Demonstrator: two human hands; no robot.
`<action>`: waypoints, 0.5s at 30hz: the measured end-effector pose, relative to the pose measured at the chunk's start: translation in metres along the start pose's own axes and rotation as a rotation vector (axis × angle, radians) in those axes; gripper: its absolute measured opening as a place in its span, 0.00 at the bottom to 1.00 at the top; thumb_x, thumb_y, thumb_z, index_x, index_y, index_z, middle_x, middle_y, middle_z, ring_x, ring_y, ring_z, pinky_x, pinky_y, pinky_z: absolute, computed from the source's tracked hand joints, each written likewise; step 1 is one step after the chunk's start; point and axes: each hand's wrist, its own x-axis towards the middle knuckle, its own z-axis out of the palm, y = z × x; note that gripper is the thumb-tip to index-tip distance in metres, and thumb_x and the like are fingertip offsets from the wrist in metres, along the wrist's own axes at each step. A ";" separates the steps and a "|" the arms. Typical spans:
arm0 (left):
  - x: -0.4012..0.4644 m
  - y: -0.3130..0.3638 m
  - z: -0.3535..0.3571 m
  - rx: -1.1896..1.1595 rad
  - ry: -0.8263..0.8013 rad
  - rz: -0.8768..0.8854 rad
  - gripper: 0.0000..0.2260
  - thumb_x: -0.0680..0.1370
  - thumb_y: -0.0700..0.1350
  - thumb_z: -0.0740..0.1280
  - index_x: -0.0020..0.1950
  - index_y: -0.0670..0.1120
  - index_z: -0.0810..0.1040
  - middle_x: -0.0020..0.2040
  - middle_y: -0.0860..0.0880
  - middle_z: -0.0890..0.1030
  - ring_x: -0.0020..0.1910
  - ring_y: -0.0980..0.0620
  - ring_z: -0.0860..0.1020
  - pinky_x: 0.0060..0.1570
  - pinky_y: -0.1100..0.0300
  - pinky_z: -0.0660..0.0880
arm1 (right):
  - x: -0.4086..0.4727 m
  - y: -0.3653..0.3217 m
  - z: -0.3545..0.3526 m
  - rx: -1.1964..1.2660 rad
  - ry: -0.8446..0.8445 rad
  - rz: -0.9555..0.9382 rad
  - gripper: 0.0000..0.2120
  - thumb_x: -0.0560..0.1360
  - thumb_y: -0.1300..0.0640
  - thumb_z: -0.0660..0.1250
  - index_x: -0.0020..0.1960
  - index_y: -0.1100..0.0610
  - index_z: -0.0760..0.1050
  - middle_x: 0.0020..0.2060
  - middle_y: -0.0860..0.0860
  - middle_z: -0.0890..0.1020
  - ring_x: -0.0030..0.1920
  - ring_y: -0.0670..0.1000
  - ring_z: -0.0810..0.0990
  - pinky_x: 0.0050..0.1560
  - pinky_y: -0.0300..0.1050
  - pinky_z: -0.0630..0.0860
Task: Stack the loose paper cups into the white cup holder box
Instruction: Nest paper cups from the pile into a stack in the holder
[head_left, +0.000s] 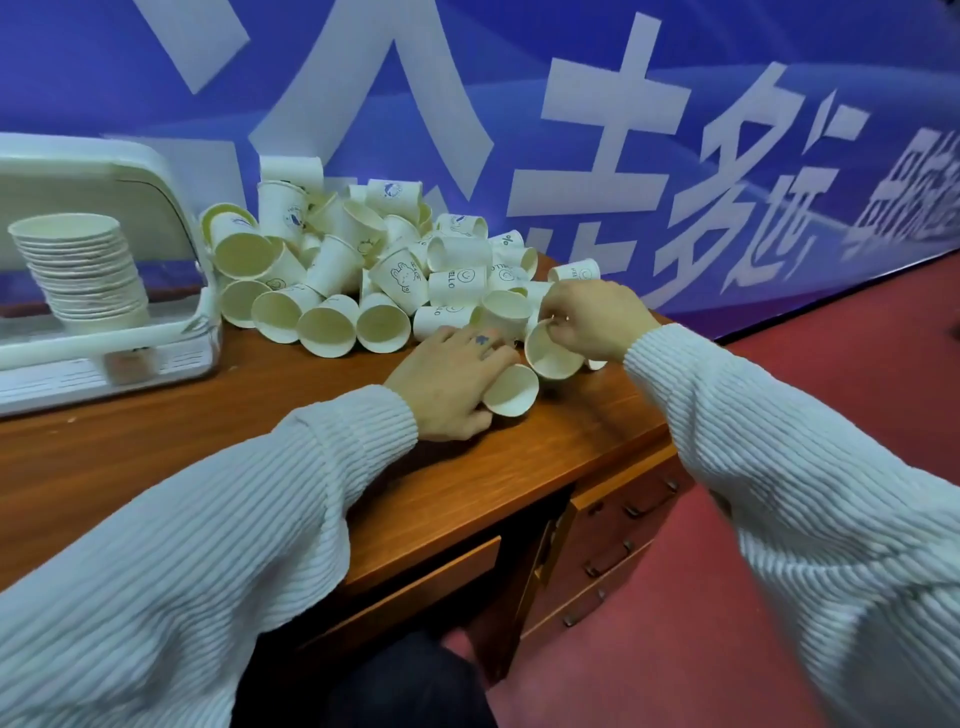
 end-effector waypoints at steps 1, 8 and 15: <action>-0.005 -0.006 -0.004 -0.019 0.017 -0.014 0.30 0.72 0.58 0.69 0.70 0.49 0.69 0.66 0.47 0.74 0.64 0.44 0.74 0.63 0.48 0.70 | 0.003 -0.002 -0.005 0.056 0.028 0.012 0.11 0.78 0.53 0.64 0.58 0.49 0.82 0.50 0.47 0.82 0.46 0.49 0.78 0.44 0.48 0.78; -0.047 -0.061 -0.046 -0.213 0.135 -0.339 0.33 0.70 0.59 0.68 0.73 0.48 0.69 0.66 0.45 0.76 0.63 0.41 0.76 0.56 0.46 0.76 | 0.030 -0.046 -0.028 0.532 0.167 0.023 0.03 0.76 0.54 0.69 0.47 0.47 0.81 0.43 0.44 0.82 0.47 0.48 0.80 0.47 0.48 0.76; -0.114 -0.110 -0.086 -0.367 0.407 -0.680 0.32 0.70 0.58 0.71 0.72 0.50 0.69 0.66 0.47 0.77 0.63 0.44 0.76 0.59 0.45 0.76 | 0.066 -0.134 -0.045 0.859 0.363 -0.045 0.06 0.75 0.52 0.69 0.41 0.50 0.81 0.32 0.48 0.79 0.34 0.46 0.74 0.40 0.45 0.71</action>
